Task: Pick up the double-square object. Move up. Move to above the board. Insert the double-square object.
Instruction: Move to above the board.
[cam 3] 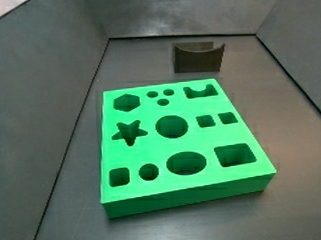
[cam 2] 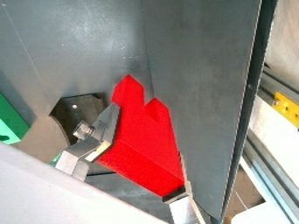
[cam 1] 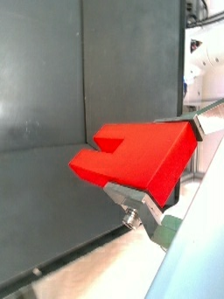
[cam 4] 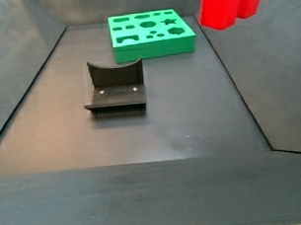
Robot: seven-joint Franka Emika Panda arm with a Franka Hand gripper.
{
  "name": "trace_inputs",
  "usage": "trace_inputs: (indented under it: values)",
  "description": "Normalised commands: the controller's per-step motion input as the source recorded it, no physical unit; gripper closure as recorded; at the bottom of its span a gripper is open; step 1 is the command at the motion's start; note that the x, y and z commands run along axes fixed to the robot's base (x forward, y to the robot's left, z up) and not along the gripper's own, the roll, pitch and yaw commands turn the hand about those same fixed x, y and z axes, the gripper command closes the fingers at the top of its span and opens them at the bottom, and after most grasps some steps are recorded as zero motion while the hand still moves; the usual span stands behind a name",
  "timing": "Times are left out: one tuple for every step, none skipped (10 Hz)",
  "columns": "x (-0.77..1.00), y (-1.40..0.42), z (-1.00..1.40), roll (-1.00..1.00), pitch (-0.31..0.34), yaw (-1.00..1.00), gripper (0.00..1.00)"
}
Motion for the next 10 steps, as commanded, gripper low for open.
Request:
trace_inputs:
  values:
    - [0.09,-1.00,0.06,-0.11,0.046,-1.00,1.00]
    - [0.09,-1.00,0.07,-0.12,0.046,-1.00,1.00]
    - [0.08,-1.00,0.06,-0.13,0.051,-1.00,1.00]
    - [0.09,-1.00,0.07,-0.14,0.069,-1.00,1.00]
    - [0.09,-1.00,0.07,-0.16,0.089,-1.00,1.00]
    - [0.09,-1.00,0.07,-0.19,0.105,-1.00,1.00]
    - [0.09,-1.00,0.07,-0.19,0.118,-0.96,1.00]
    - [0.09,-1.00,0.07,-0.16,0.108,-0.67,1.00]
    - [0.09,-1.00,0.08,-0.12,0.098,-0.43,1.00]
    - [0.09,-1.00,0.08,-0.09,0.097,-0.21,1.00]
